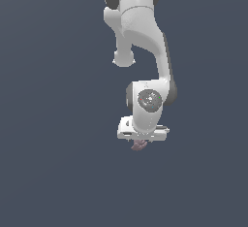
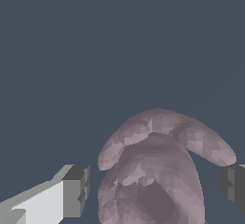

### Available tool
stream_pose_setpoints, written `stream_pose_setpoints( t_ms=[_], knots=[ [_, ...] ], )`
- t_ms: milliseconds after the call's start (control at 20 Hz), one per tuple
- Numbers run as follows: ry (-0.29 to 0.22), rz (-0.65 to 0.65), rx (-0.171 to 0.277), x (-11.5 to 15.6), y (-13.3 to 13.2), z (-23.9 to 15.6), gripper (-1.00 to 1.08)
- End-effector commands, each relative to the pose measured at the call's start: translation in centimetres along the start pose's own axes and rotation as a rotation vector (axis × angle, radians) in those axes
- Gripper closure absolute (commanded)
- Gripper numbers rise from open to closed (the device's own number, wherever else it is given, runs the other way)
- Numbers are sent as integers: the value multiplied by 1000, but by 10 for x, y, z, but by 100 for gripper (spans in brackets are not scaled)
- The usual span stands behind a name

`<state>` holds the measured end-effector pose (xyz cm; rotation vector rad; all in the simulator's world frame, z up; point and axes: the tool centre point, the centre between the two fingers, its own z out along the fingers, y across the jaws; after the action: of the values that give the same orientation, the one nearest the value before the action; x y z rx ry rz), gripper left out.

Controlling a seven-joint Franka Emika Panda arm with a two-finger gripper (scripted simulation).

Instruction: Pick up the object and move it to a goal position.

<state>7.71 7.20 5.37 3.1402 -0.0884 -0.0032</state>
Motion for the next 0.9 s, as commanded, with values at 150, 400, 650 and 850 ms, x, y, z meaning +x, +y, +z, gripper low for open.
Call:
stream_pose_setpoints(
  t_ms=[150,400,650,850],
  knots=[
    [2,0,0,2,0,3,-92],
    [2,0,0,2,0,3,108],
    [2,0,0,2,0,3,108],
    [2,0,0,2,1,1,108]
  ],
)
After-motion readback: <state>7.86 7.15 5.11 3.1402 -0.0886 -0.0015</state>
